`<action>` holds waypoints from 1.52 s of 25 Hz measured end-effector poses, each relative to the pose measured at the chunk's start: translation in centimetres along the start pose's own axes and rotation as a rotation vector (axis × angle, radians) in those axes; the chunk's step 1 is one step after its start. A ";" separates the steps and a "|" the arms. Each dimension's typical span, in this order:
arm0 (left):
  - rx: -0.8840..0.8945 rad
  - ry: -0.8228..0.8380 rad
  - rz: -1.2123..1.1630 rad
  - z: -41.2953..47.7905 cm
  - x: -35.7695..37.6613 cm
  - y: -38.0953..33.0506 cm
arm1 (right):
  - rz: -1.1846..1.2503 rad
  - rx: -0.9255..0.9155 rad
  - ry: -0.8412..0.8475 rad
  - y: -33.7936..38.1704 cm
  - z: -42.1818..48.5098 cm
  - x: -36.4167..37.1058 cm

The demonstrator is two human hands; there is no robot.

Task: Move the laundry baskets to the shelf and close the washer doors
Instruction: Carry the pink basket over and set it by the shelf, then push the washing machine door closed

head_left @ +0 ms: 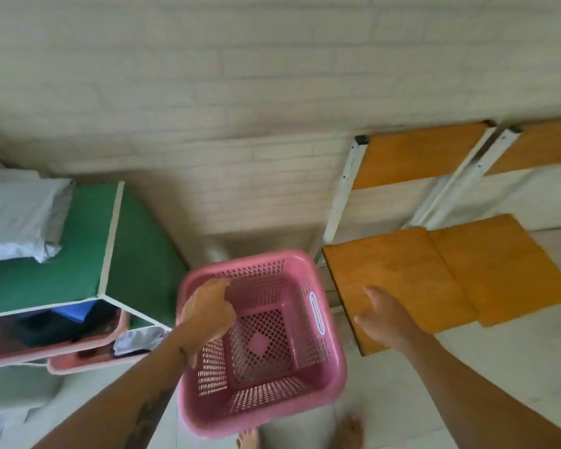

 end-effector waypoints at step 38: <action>1.507 0.409 0.479 -24.5 49.5 -123.2 | 0.357 0.907 -0.931 -89.5 -37.8 -53.1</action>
Point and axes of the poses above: each hand's wrist, its own z-axis towards the middle knuckle, its own x-axis out of the palm, y = z × x, the point moved 10 cm from there along z, towards the middle knuckle, and after that the axes turned 3 degrees about y, right-handed, at the moved point
